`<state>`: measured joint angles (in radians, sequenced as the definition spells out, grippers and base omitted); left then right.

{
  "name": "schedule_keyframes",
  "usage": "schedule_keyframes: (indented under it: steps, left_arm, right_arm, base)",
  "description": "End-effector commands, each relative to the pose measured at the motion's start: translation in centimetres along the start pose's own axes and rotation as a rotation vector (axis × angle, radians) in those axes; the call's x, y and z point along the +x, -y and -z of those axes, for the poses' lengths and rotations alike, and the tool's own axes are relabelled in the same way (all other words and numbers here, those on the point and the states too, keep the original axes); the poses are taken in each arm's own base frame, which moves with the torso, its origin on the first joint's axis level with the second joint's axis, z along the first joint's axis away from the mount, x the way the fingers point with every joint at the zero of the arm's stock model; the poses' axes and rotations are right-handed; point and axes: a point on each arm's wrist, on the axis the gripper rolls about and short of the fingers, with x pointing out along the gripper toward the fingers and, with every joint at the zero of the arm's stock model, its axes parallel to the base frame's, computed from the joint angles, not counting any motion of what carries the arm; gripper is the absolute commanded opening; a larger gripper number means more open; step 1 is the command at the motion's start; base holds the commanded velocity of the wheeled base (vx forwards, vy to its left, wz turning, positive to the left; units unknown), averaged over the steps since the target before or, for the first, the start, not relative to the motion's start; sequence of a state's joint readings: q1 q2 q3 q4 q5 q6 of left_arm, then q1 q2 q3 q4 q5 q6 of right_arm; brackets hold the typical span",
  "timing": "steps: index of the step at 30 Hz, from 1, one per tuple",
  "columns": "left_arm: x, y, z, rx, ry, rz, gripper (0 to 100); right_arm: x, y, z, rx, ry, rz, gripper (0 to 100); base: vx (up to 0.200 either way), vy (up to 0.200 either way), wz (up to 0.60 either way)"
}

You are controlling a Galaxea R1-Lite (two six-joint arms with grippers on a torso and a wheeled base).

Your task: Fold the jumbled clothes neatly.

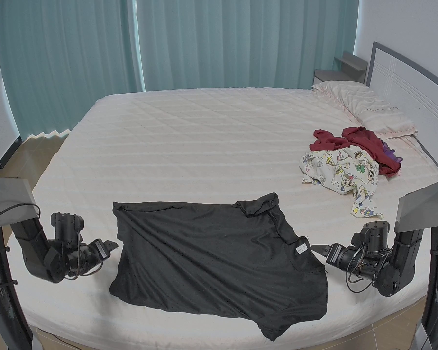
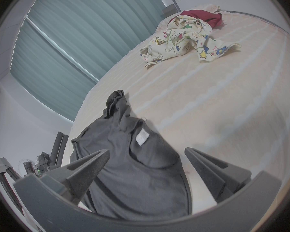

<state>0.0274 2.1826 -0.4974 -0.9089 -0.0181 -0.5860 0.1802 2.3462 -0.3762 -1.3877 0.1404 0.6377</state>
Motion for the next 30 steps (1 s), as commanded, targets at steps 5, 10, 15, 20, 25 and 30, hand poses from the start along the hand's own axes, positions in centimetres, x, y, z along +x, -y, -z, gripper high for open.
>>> schedule_keyframes:
  steps: [5,10,15,20,25,30]
  left_arm:
    - [-5.2,-1.3,4.9,-0.017,-0.125,0.071,100]
    - [-4.4,-1.3,5.3,-0.052,-0.148,0.062,100]
    - [-1.6,-0.9,5.3,-0.047,-0.13,0.027,100]
    - [0.7,0.4,4.6,-0.093,-0.058,0.006,100]
    - [2.4,1.8,5.5,-0.049,-0.017,-0.034,100]
    - [4.2,2.8,6.0,-0.012,0.03,-0.063,100]
  right_arm:
    - [-1.8,0.6,1.2,0.012,-0.032,0.016,100]
    - [-1.9,0.7,1.3,0.018,-0.037,0.02,100]
    - [-1.8,0.5,1.2,0.028,-0.018,0.003,100]
    - [-1.7,0.1,1.4,0.032,-0.018,-0.013,100]
    - [-1.7,-0.1,1.5,0.027,-0.019,-0.02,100]
    - [-1.6,-0.4,1.5,0.022,-0.009,-0.036,100]
  base:
    - [-0.2,0.0,0.0]
    - [-0.04,0.0,0.0]
    - [0.0,0.0,0.0]
    - [0.0,0.0,0.0]
    - [0.0,0.0,0.0]
    - [0.0,0.0,0.0]
